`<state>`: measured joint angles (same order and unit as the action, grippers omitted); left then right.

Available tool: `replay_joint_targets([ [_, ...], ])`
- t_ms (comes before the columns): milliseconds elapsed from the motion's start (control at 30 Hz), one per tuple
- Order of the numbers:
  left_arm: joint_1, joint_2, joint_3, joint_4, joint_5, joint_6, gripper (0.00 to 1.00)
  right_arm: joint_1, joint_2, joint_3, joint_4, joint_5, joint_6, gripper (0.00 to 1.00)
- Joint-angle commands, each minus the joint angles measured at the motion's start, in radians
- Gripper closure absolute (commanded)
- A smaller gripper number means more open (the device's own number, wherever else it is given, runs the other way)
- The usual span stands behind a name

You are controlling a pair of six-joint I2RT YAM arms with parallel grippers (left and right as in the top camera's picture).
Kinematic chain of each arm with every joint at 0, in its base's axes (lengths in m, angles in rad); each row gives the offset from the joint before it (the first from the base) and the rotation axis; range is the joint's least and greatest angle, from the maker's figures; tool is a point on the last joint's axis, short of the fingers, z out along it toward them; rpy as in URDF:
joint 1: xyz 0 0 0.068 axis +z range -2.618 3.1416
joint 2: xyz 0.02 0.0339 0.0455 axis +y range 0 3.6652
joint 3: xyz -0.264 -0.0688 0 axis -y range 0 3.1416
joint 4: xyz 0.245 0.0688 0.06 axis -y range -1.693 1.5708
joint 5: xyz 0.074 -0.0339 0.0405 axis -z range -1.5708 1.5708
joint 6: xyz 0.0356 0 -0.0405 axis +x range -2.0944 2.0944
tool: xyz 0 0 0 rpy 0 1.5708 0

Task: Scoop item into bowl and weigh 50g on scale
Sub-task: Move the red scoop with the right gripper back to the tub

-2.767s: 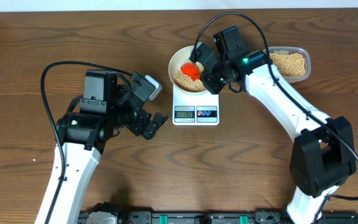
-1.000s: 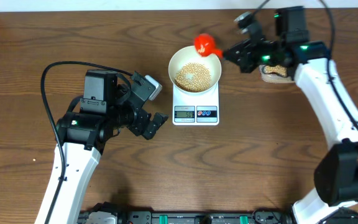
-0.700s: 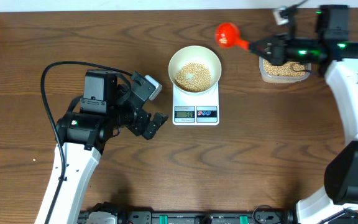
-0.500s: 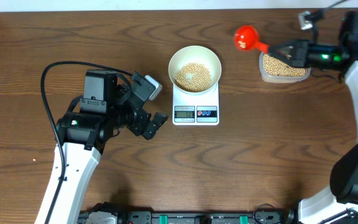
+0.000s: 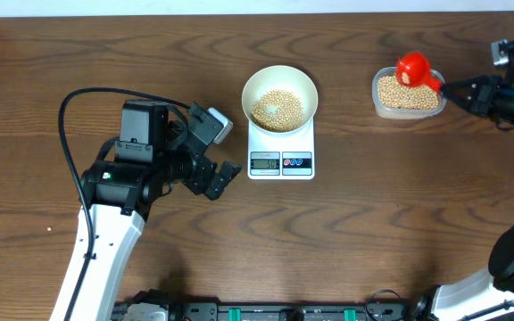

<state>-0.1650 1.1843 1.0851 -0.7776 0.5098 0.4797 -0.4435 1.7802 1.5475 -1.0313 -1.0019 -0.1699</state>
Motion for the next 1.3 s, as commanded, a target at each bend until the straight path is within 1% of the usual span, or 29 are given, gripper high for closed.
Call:
replay_joint_targets([
  [0,-0.002,0.005,0.024,0.0,-0.005,0.018,0.01,0.016,-0.023,0.005,-0.005,0.162,-0.03,0.99],
  [133,-0.002,0.005,0.024,0.0,-0.005,0.018,0.01,0.043,-0.023,0.005,0.005,0.245,-0.029,0.99],
  [267,-0.002,0.005,0.024,0.0,-0.005,0.018,0.01,0.09,-0.023,0.005,0.007,0.376,-0.025,0.99],
  [367,-0.002,0.005,0.024,0.0,-0.005,0.018,0.02,0.141,-0.023,0.005,0.011,0.485,-0.023,0.98],
  [433,-0.002,0.005,0.024,0.0,-0.005,0.018,0.01,0.174,-0.023,0.005,0.027,0.554,0.007,0.98],
  [600,-0.002,0.005,0.024,0.0,-0.005,0.018,0.01,0.259,-0.023,0.005,0.079,0.67,0.03,0.99],
  [833,-0.002,0.005,0.024,0.0,-0.005,0.018,0.01,0.362,-0.023,0.005,0.086,0.937,0.1,0.98],
  [1067,-0.002,0.005,0.024,0.0,-0.005,0.018,0.01,0.48,-0.045,0.005,0.091,1.232,0.103,0.99],
  [1267,-0.002,0.005,0.024,0.0,-0.005,0.018,0.01,0.57,-0.088,0.005,0.103,1.434,0.102,0.99],
])
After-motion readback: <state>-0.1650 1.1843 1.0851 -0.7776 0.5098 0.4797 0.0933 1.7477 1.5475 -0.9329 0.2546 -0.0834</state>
